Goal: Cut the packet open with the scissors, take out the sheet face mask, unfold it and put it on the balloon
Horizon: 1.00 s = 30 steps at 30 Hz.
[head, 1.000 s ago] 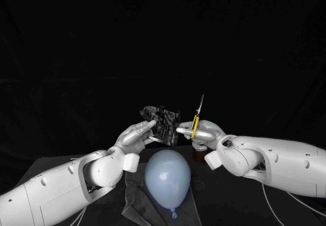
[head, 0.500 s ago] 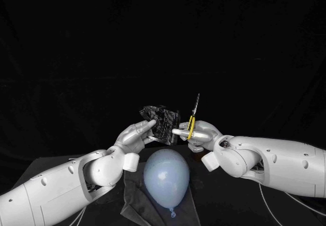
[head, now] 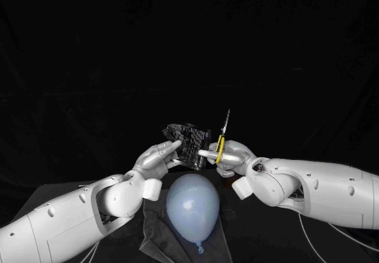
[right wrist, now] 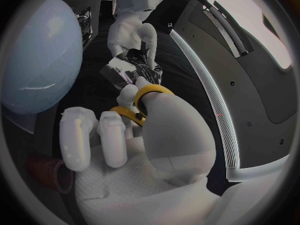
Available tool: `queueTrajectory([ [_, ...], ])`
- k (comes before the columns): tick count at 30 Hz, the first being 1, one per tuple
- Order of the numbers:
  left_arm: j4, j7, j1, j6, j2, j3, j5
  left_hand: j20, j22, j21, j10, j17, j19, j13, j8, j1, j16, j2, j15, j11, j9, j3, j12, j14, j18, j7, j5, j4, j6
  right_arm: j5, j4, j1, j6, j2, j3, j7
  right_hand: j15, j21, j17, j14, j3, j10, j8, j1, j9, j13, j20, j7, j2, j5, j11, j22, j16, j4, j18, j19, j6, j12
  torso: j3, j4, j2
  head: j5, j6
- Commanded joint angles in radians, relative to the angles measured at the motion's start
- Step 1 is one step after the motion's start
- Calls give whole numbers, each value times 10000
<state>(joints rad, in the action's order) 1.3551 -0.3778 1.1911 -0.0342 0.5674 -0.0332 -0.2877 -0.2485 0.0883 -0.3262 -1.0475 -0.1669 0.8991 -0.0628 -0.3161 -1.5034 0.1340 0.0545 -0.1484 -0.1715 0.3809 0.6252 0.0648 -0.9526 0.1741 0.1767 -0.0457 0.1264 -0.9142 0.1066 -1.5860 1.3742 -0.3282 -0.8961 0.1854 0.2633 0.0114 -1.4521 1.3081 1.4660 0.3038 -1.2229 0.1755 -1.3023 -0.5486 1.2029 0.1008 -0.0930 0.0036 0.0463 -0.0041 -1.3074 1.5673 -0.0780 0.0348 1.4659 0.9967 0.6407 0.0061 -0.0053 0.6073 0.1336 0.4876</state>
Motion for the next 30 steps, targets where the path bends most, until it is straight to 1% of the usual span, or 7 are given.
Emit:
queueTrajectory([
  [1,28,44,14,-42,4,-5,141,4,-12,35,-74,-8,26,8,-27,63,-9,-53,-6,-24,20,-31,-18,-41,83,-66,-33,-14,-25,49,-13,7,-72,13,-18,303,215,2,2627,1048,230,-3479,188,-191,-46,3679,-162,-129,373,26,330,-2265,35,35,-64,420,139,9301,-1,0,1,53,2],
  [21,203,522,16,852,213,-2,811,-346,-229,540,251,32,-649,16,104,348,-290,315,-140,-111,8,-169,-42,297,6,418,-30,-259,300,509,-121,7,-392,-63,-24,206,490,60,2627,1048,869,-3479,539,-404,-137,3679,-474,193,472,26,11,-2248,35,418,-57,388,782,9301,4,-9,3,79,36],
  [24,189,638,16,973,247,-2,1563,-444,-283,1054,690,113,-1415,9,614,1540,-555,1506,-383,-363,-226,-1226,-42,830,-345,822,-69,251,1066,605,-131,8,-473,-96,-25,98,497,60,2627,1048,905,-3479,552,-402,-149,3679,-482,200,460,26,3,-2248,35,445,-57,388,793,9301,4,-10,2,72,48],
  [26,174,692,17,1031,270,-2,1896,-455,-304,1570,1042,158,-2515,2,828,2069,-677,1850,-518,-527,-335,-1969,-34,1270,-769,973,-20,629,1341,610,-141,8,-530,-111,-26,28,501,74,2627,1048,927,-3479,559,-402,-156,3679,-487,205,453,26,-1,-2243,35,462,-54,381,798,9301,4,-10,0,71,49],
  [27,168,708,17,1043,278,-2,1987,-407,-331,1942,1333,198,-3523,-21,1007,2150,-612,1602,-641,-668,-420,-3088,26,1778,-1092,1049,-25,1040,1593,592,-155,8,-551,-119,-26,5,502,81,2627,1048,934,-3479,561,-401,-158,3679,-488,206,452,26,-2,-2241,35,466,-52,377,800,9301,5,-11,-1,67,44],
  [28,157,733,17,1050,292,-2,2128,-388,-321,1998,1404,186,-3673,-29,1042,2008,-549,1468,-652,-695,-440,-3654,45,1881,-1148,1046,-28,1158,1625,582,-187,8,-587,-136,-27,-32,504,78,2627,1048,944,-3479,564,-399,-161,3679,-490,207,450,26,-4,-2242,35,473,-53,378,803,9301,6,-13,0,61,39],
  [30,135,791,18,1016,341,-1,2367,-452,-343,2117,1594,125,-4055,-20,1202,1265,-386,1067,-701,-705,-528,-6521,33,2170,-1132,1107,-31,1691,1804,626,-255,8,-683,-170,-31,-142,508,70,2627,1048,963,-3479,569,-399,-166,3679,-494,209,444,26,-7,-2244,35,487,-55,383,804,9301,10,-13,6,52,30],
])
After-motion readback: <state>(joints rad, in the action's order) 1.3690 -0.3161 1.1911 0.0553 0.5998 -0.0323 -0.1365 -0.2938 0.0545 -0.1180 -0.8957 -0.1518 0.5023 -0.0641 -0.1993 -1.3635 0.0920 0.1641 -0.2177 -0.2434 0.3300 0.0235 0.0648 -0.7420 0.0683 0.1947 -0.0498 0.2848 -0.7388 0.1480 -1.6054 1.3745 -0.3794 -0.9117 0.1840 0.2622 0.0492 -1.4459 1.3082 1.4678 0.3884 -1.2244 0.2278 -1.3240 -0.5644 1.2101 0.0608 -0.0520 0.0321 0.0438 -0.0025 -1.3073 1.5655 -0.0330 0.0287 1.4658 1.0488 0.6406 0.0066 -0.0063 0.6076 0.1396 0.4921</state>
